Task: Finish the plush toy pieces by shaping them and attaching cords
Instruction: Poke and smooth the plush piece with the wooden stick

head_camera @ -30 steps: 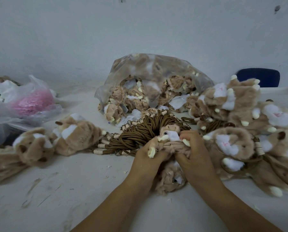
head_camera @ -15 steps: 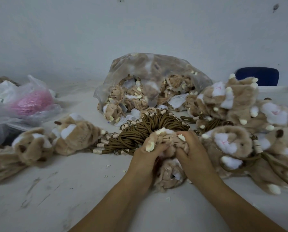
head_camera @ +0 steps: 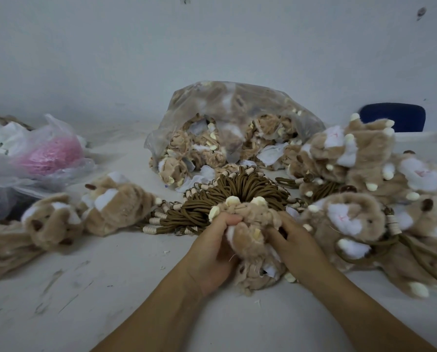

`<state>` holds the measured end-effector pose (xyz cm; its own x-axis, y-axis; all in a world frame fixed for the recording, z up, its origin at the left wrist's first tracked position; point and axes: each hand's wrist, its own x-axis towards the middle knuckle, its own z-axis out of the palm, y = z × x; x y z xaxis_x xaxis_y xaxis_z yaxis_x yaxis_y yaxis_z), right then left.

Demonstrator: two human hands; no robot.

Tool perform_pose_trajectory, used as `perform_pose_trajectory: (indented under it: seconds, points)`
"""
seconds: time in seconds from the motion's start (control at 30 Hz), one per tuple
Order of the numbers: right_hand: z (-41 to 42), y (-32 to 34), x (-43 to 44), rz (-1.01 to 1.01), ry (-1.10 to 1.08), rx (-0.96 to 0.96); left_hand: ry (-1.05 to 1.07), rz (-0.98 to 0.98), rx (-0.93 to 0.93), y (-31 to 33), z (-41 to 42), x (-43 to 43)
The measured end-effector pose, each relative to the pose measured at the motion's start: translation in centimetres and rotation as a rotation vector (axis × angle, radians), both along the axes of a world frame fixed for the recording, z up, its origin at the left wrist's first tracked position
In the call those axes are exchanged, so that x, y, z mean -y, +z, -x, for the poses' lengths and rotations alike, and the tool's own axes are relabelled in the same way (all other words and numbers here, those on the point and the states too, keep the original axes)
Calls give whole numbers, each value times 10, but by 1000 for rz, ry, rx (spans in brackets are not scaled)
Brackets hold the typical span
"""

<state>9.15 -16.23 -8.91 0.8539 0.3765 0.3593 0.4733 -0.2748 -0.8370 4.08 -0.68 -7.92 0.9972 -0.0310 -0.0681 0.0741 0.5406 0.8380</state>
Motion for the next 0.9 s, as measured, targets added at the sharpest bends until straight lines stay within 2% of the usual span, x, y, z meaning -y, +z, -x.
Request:
perform_pose_trajectory:
  seconds: [0.1, 0.17, 0.23, 0.33, 0.4, 0.47, 0.53, 0.67, 0.77, 0.9]
  points:
    - [3, 7, 1, -27, -84, 89, 75, 9, 15, -3, -1, 4]
    - [7, 11, 1, -48, -171, 253, 124, -4, 4, -3, -3, 6]
    - [13, 13, -2, -16, -170, 387, 161, -18, -5, -3, -3, 6]
    - [17, 14, -7, 109, -159, 457, 214, -231, -27, -5, -1, 7]
    - [16, 16, -9, 97, -252, 584, 234, -379, -23, -7, 2, 11]
    - [16, 20, -10, 95, -290, 682, 242, -410, 14, -8, 3, 13]
    - [17, 19, -10, 192, -232, 736, 284, -418, 30, -7, 3, 12]
    - [16, 13, -10, 336, -151, 604, 323, -386, 5, -5, 3, 7]
    - [13, 11, -7, 309, -102, 460, 286, -428, -6, -6, 4, 7]
    - [11, 7, -7, 218, -71, 156, 311, -508, 58, -7, 5, 9]
